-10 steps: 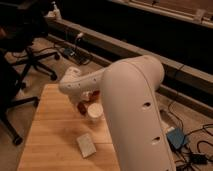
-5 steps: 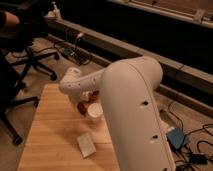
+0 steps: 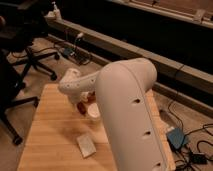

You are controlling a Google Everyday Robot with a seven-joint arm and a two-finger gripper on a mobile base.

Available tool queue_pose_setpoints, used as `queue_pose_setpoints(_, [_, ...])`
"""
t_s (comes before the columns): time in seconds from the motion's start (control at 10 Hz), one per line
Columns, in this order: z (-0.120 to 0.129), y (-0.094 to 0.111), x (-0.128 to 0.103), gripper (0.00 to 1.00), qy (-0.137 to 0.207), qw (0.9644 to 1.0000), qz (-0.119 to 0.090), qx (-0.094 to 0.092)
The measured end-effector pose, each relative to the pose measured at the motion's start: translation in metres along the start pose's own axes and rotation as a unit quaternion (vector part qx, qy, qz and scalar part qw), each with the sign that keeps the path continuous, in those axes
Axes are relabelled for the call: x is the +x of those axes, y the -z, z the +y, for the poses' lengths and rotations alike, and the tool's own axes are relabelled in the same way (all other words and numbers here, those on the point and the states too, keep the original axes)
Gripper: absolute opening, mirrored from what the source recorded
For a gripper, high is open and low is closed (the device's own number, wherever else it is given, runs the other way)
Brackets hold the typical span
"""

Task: Drag the pepper across the table

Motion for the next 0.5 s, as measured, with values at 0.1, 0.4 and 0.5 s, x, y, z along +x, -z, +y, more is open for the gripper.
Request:
queue_pose_setpoints(0.1, [0.0,-0.0034,-0.0008,0.65,0.0,1.0,0.003,0.001])
queue_pose_setpoints(0.4, [0.0018,-0.0098,-0.0038,0.65,0.001,1.0,0.008,0.004])
queue_pose_setpoints(0.5, [0.0018,-0.0122,-0.0035,0.65,0.0,0.9999,0.01,0.004])
